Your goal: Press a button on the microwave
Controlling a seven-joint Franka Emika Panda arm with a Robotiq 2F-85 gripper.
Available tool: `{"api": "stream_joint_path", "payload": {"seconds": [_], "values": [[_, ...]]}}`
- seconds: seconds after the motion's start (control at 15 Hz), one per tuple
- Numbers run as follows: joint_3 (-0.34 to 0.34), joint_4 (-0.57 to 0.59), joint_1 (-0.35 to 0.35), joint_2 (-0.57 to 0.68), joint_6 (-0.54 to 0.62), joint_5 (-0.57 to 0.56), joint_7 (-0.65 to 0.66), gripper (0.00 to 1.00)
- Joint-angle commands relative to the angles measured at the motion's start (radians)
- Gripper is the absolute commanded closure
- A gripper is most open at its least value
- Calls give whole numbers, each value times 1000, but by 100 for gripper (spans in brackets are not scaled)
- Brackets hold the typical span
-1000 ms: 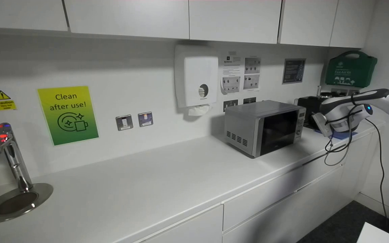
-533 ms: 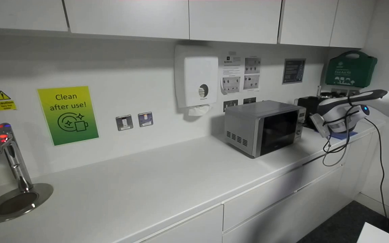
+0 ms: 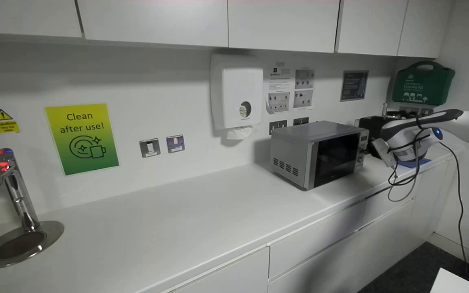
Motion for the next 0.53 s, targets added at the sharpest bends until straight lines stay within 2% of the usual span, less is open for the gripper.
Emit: {"api": "stream_joint_path", "payload": {"seconds": [0.0,0.47], "values": [[-7,46,28,-17,26,-17,39,100],[10,60,19,-22,30,-19,41,100]]}}
